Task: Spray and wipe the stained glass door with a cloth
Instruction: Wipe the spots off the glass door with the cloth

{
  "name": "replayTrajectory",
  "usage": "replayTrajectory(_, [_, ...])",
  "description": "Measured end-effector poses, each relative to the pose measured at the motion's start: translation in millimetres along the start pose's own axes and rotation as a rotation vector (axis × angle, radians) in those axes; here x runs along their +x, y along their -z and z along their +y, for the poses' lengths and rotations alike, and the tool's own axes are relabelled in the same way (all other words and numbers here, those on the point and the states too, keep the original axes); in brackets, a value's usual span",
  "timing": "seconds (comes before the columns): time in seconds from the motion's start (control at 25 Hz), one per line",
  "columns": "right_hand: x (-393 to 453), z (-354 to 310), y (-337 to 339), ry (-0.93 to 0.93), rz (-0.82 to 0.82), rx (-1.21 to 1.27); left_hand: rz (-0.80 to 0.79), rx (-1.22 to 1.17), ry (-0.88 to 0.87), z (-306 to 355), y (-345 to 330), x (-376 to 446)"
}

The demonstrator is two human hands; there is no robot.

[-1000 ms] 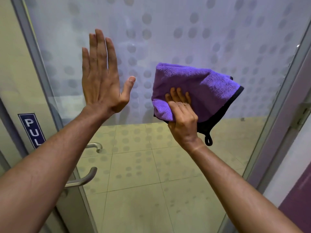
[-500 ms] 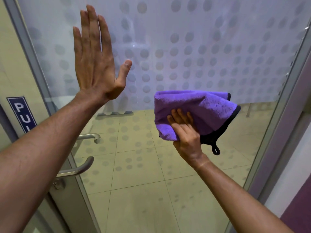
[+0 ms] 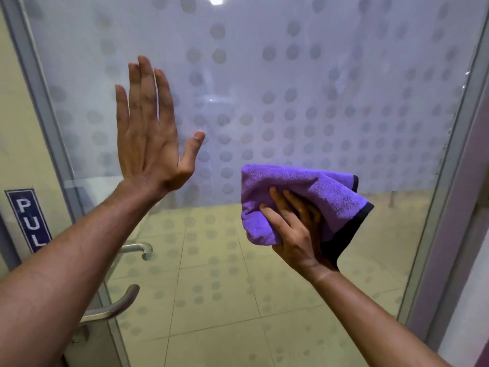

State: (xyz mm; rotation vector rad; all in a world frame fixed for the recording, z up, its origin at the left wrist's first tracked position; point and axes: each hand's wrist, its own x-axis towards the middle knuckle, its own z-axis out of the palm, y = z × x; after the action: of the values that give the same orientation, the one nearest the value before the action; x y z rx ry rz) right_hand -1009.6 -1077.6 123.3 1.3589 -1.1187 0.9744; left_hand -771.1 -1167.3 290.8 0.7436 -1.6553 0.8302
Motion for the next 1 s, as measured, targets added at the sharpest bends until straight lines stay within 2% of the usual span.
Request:
replayTrajectory(0.36, [127, 10, -4, -0.029, 0.093, 0.015, -0.046, -0.052, 0.025, -1, 5, 5])
replayTrajectory(0.6, [214, 19, 0, -0.036, 0.171, 0.022, 0.005, -0.047, 0.001, -12, 15, 54])
replayTrajectory(1.0, [350, 31, 16, -0.317, 0.163, -0.06, -0.026, 0.047, -0.002, -36, 28, 126])
